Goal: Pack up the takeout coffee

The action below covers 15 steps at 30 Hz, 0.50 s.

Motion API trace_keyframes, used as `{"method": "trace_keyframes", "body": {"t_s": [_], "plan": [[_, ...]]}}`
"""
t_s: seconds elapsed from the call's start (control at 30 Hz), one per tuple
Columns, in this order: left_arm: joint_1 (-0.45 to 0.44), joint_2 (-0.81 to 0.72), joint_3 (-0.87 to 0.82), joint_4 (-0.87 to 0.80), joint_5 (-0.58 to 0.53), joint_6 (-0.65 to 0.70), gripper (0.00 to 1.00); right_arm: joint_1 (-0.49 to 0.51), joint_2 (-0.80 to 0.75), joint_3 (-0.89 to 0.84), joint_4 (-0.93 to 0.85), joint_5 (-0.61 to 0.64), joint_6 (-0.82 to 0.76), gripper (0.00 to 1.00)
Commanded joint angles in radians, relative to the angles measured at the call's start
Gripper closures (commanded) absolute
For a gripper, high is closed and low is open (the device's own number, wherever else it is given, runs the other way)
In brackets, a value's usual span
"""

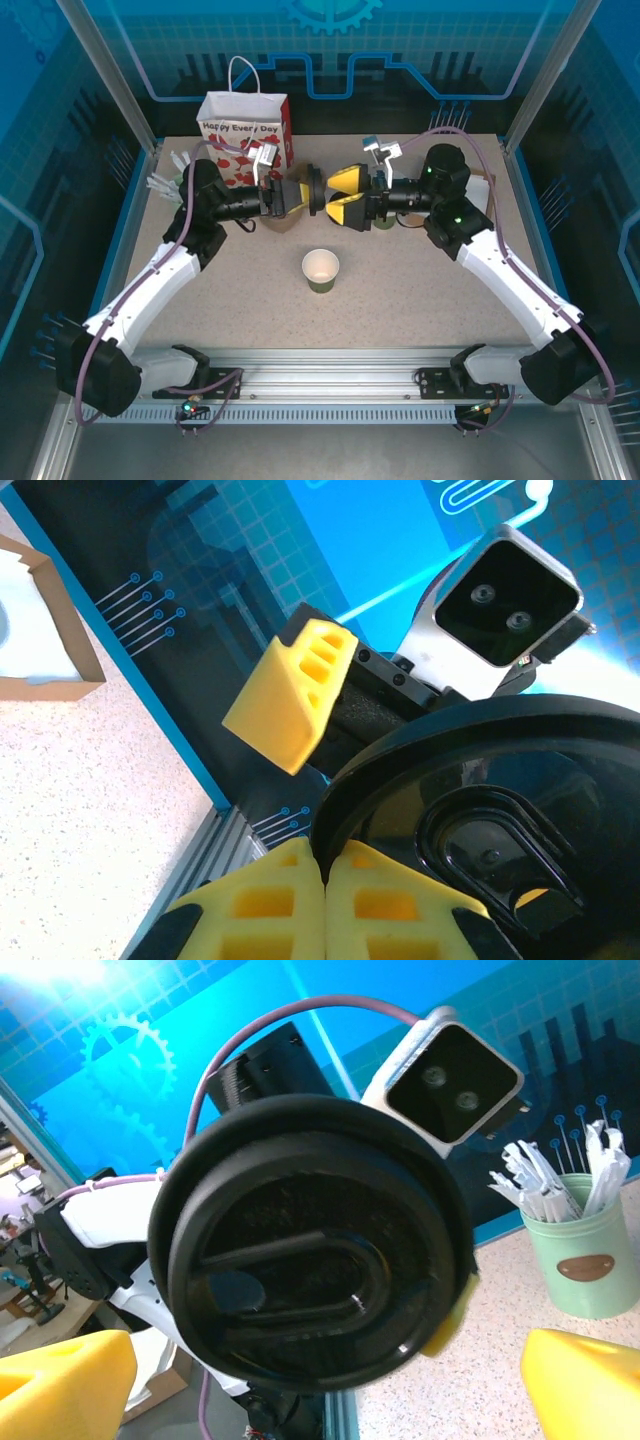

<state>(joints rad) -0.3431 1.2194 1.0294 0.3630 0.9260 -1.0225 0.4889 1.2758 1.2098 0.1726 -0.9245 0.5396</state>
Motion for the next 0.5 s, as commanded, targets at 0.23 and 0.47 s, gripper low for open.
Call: {"method": "trace_keyframes", "body": {"t_s": [0.23, 0.47], "plan": [[-0.019, 0.028, -0.008, 0.072, 0.062, -0.031, 0.95, 0.04, 0.026, 0.099, -0.107, 0.023, -0.091, 0.01], [-0.021, 0.035, -0.005, 0.079, 0.05, -0.043, 0.95, 0.042, 0.016, 0.098, -0.126, 0.03, -0.104, 0.07]]}}
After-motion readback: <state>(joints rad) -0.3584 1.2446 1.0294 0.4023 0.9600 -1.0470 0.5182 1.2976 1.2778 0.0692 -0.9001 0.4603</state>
